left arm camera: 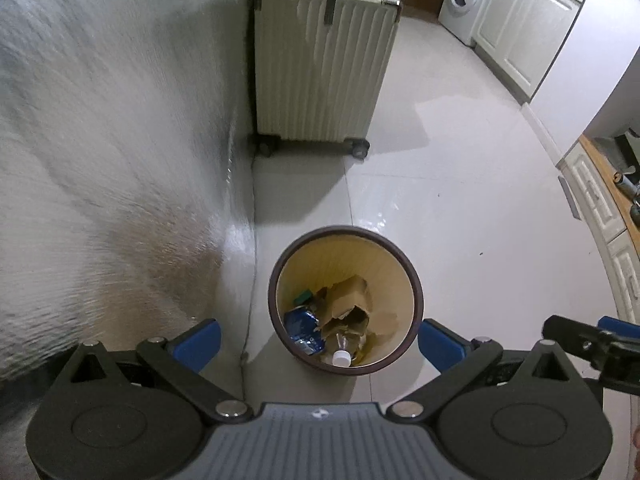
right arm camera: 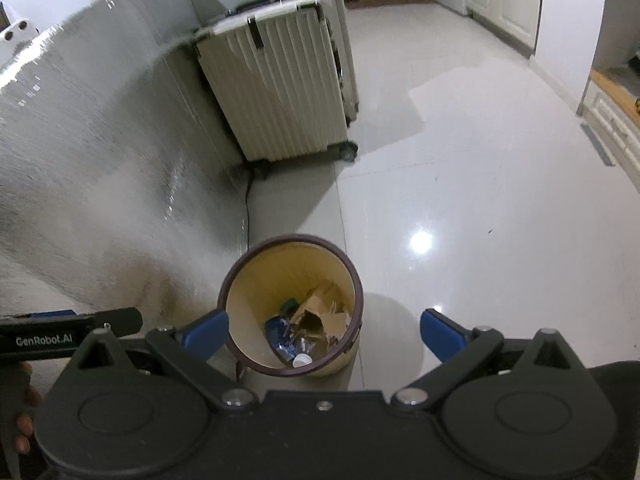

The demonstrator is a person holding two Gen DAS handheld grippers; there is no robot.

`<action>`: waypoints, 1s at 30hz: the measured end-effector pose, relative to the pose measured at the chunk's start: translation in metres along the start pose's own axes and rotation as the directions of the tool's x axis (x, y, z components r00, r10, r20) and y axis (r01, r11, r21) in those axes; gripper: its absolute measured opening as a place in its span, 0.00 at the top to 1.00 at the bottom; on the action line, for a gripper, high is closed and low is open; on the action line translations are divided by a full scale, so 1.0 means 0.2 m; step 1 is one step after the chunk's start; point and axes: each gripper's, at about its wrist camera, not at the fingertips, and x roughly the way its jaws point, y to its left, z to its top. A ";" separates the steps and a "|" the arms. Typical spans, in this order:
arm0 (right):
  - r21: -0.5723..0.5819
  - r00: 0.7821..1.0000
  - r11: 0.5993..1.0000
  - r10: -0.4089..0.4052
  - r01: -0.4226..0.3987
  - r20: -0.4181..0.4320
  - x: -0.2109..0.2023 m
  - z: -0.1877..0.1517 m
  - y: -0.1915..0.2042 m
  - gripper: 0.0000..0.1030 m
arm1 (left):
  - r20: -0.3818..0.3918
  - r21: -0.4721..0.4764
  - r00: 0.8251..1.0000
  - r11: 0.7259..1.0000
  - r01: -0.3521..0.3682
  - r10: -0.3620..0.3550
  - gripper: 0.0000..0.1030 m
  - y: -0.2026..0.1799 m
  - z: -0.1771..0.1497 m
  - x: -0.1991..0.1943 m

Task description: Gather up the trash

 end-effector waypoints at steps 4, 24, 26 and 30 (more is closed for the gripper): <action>0.001 0.999 1.000 -0.011 0.011 0.039 -0.17 -0.01 0.02 0.00 | 0.026 0.017 1.000 1.000 -0.018 0.017 0.00 -0.03 -0.02 -0.15; -0.023 0.979 0.999 -0.019 0.024 0.202 -0.82 0.00 0.13 0.00 | 0.190 0.112 0.982 0.994 -0.016 -0.006 0.00 -0.10 -0.07 -0.85; -0.032 0.977 0.999 -0.015 0.022 0.213 -0.86 0.00 0.15 0.00 | 0.205 0.107 0.979 0.994 -0.014 -0.009 0.00 -0.07 -0.07 -0.90; -0.045 0.975 0.999 -0.004 0.015 0.223 -0.94 -0.02 0.20 0.00 | 0.237 0.105 0.972 0.994 -0.023 -0.002 0.00 -0.01 -0.10 -1.00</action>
